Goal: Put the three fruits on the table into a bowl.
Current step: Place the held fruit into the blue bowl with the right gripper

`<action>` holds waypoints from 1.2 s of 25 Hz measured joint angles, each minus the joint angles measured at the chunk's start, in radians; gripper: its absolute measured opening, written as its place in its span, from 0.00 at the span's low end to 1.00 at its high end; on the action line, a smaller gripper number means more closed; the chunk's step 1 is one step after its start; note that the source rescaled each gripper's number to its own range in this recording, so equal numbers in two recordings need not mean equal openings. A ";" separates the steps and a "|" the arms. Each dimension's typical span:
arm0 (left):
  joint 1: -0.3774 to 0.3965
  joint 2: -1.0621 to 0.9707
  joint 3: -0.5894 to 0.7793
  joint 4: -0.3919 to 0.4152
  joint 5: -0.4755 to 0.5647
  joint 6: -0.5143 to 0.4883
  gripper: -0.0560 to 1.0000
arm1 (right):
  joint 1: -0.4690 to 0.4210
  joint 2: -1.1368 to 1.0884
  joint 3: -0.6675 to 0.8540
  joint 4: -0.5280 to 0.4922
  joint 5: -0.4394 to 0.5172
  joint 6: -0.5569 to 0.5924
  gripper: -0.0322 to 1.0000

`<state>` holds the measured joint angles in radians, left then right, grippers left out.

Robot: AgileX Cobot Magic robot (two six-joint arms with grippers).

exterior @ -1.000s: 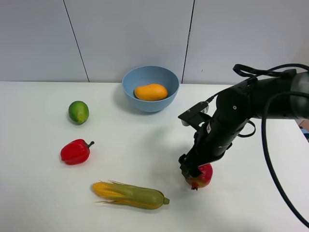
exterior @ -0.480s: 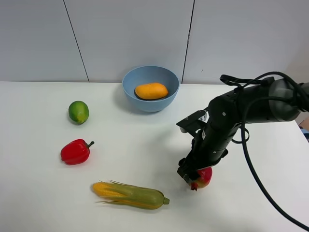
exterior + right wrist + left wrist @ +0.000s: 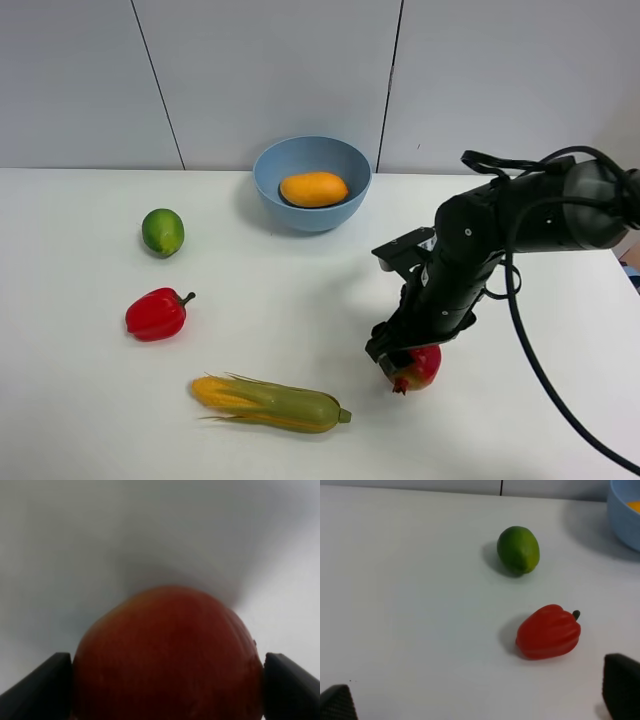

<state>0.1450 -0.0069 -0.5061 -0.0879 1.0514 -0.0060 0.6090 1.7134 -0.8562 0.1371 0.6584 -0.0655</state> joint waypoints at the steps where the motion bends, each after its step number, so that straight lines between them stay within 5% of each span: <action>1: 0.000 0.000 0.000 0.000 0.000 0.000 1.00 | -0.002 -0.021 -0.007 0.005 -0.009 0.000 0.11; 10: 0.000 0.000 0.000 0.000 0.000 0.000 1.00 | -0.058 -0.082 -0.363 -0.001 -0.100 0.000 0.11; 17: 0.000 0.000 0.000 0.000 0.000 0.000 1.00 | -0.104 0.195 -0.662 -0.003 -0.239 -0.028 0.11; 26: 0.000 0.000 0.000 0.000 0.000 0.000 1.00 | -0.104 0.480 -0.898 0.018 -0.262 -0.069 0.11; 30: 0.000 0.000 0.000 0.000 0.000 0.000 1.00 | -0.104 0.499 -0.903 0.019 -0.261 -0.070 0.30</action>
<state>0.1450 -0.0069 -0.5061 -0.0879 1.0514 -0.0060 0.5047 2.2125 -1.7593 0.1562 0.3976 -0.1358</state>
